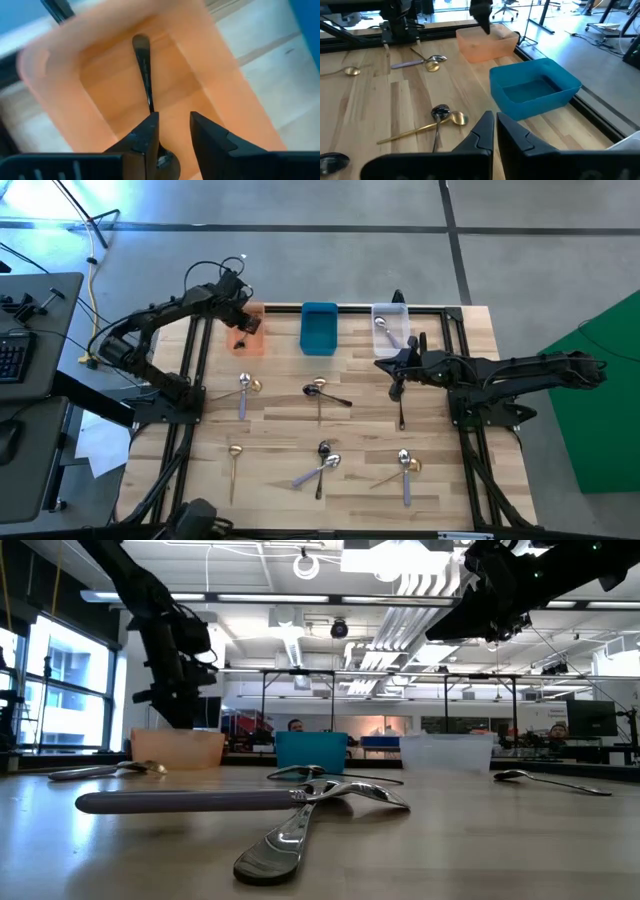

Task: Sort silverware by color (type)
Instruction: Put the bottom right gold spoon into the blue bin

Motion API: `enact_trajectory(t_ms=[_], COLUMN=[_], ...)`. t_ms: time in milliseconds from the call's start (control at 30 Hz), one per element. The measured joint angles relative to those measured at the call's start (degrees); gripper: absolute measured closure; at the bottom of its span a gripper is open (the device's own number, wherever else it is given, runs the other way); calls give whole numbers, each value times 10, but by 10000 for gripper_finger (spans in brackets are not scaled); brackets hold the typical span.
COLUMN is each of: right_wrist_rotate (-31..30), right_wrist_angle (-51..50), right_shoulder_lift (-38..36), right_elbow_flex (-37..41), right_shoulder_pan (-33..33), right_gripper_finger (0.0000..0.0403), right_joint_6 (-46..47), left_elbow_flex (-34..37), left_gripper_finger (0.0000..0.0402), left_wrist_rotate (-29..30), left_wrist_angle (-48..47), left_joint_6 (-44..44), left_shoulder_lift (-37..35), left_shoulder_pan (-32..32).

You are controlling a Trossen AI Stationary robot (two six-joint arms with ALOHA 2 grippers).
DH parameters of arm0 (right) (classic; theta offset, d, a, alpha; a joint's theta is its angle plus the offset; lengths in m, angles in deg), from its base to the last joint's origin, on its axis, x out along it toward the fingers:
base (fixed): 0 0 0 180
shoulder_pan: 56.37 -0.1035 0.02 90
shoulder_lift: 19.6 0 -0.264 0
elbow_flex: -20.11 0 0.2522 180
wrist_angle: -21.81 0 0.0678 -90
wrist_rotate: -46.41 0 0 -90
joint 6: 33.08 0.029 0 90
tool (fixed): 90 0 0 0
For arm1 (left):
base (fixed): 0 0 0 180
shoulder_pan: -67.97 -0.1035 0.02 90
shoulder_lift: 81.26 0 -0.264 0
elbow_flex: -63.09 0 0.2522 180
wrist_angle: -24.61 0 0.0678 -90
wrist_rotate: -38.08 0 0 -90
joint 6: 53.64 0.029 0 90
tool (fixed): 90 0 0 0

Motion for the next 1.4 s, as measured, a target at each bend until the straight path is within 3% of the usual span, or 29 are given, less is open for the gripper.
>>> enact_trajectory(t_ms=[167,300,733,1067,1400], right_wrist_rotate=[9,3,2,-35,-18], right_wrist_angle=[1,24,56,-73,-120], right_shoulder_lift=[11,54,237,311,314], right_elbow_flex=[0,0,-94,-202,-240], right_shoulder_pan=[-7,-35,-136,-167,-131], right_gripper_finger=[396,377,280,261,261], right_joint_6=[22,26,25,52,77], left_elbow_flex=[43,113,334,442,451], left_gripper_finger=[302,319,360,363,362], left_wrist_rotate=[-1,-1,-1,8,66], left_wrist_angle=[19,73,342,551,612], left_joint_6=[76,86,-31,-33,21], left_shoulder_lift=[-81,-160,-367,-411,-410], left_shoulder_pan=[44,93,305,441,487])
